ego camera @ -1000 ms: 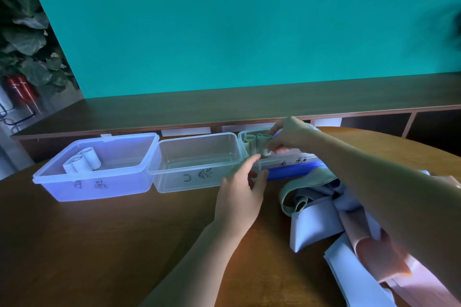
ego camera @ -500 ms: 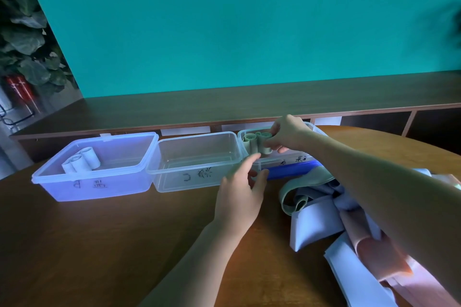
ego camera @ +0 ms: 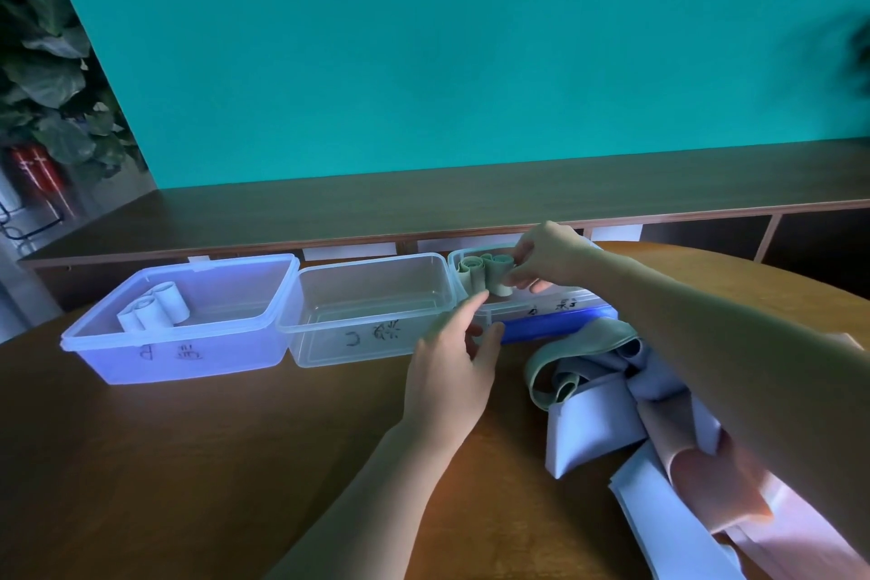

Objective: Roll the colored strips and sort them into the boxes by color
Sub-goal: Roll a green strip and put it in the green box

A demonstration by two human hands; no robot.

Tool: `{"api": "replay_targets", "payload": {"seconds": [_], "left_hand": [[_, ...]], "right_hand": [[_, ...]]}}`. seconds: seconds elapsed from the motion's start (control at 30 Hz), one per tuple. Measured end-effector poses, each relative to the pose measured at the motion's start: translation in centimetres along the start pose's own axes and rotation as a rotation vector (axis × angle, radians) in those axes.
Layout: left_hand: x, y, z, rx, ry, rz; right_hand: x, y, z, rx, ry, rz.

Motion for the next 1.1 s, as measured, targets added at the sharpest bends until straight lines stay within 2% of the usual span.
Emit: {"api": "replay_targets", "payload": {"seconds": [0.8,1.1], "left_hand": [[0.3,-0.2,-0.4,0.023,-0.018,0.042],[0.8,-1.0,1.1,0.067,0.090,0.132]], "right_hand": [[0.7,-1.1,1.1,-0.117,0.041,0.037],[3.2,-2.4,0.5,-0.001,0.048,0.104]]}}
Point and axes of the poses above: each hand's wrist, its own x-axis away from the middle knuckle, its own y-axis out of the palm, z = x × y, the point moved 5 cm from there along -x, towards the middle knuckle, and after that the axes turned 13 degrees about -z, right-handed, at the moved point
